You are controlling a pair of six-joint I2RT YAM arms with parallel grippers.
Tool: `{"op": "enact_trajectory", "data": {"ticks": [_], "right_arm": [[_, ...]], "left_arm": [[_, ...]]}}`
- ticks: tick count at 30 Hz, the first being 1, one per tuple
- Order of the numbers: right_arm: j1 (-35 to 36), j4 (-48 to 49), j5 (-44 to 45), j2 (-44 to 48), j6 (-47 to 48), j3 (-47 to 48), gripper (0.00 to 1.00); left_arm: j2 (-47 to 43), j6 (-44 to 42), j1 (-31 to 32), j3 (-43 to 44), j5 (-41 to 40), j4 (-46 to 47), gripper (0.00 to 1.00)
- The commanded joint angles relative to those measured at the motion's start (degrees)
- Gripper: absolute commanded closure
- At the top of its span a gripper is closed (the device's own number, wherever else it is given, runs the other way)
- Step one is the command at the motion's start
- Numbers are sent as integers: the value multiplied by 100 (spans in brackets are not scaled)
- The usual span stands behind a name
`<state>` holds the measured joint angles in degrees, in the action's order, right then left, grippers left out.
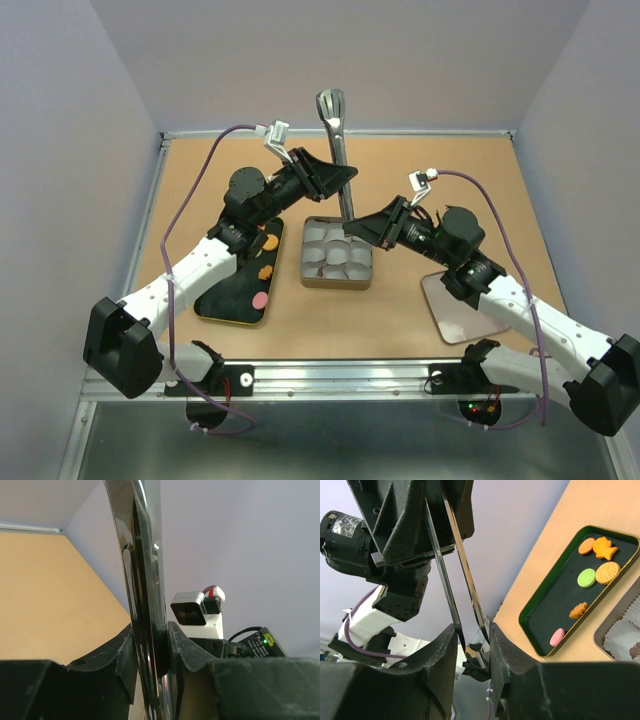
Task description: Pack the cookies
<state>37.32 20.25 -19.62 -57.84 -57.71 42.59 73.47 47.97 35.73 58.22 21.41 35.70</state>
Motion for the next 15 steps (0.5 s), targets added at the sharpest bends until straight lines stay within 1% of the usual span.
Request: {"op": "enact_trajectory", "data": {"ticks": [1, 9, 15], "right_arm": [[12, 436, 80, -78, -47, 206, 76], [12, 506, 283, -279, -73, 522, 78], [21, 638, 643, -368, -161, 637, 80]], "left_arm": [[-43, -68, 5, 182, 267, 402, 61], [-131, -24, 57, 6, 206, 437, 56], [-202, 2, 145, -144, 65, 455, 56]]}}
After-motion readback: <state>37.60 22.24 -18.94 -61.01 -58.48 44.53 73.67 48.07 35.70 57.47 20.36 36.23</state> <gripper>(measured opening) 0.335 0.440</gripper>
